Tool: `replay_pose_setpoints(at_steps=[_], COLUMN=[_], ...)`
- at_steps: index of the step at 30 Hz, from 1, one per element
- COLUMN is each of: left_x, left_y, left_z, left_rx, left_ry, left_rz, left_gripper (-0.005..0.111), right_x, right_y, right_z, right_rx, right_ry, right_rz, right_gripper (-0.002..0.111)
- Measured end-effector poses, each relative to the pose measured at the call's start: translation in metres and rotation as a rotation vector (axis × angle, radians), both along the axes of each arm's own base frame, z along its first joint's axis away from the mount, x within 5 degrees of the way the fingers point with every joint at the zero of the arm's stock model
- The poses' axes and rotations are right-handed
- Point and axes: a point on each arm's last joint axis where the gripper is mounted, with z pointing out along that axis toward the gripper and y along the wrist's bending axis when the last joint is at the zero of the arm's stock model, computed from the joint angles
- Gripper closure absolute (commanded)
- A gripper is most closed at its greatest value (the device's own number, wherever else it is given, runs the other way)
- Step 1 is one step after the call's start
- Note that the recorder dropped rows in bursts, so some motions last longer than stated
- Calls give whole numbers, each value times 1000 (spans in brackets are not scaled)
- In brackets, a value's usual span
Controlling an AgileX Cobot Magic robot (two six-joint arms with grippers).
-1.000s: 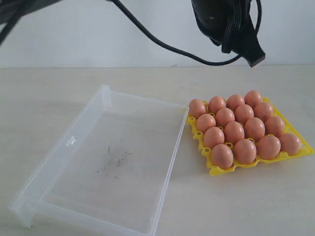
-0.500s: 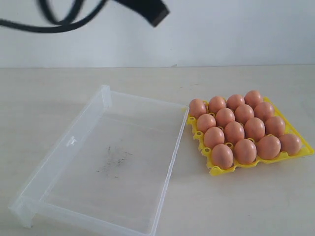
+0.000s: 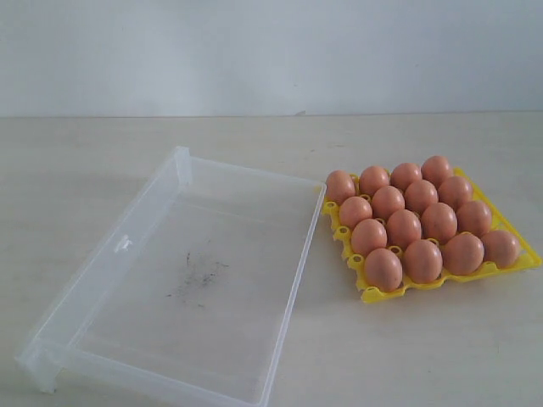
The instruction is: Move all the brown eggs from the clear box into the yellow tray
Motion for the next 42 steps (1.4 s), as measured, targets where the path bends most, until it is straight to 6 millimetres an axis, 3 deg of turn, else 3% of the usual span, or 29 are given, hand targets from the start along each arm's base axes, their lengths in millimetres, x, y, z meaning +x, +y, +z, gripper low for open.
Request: replay_pose_setpoints(at_steps=[8,14,25,30,37,42], left_x=[-14,-47,-140,-167,-169,-166], left_y=[56,84,91,91,85,83], left_z=[-19,-35,-55,-78,-110,-118], left_rx=[54,8,-411,-520,-560,-562], left_ry=[11,35,-181,-219,-165,-136], left_rz=[130,149,-123,-233,-284,-282], left_gripper=[103,103,103,103,103,103], right_x=[-1,-1,-4,-6,-7,-8], right_y=[0,0,3,4,4,5], right_z=[0,0,-2,-3,-4,-4], right_rx=[-4,-4,-29,-47,-60,-63], right_ry=[0,0,-2,-16,-28,-21], right_rz=[7,7,49,67,78,90], right_gripper=[108,108,108,108,108,108])
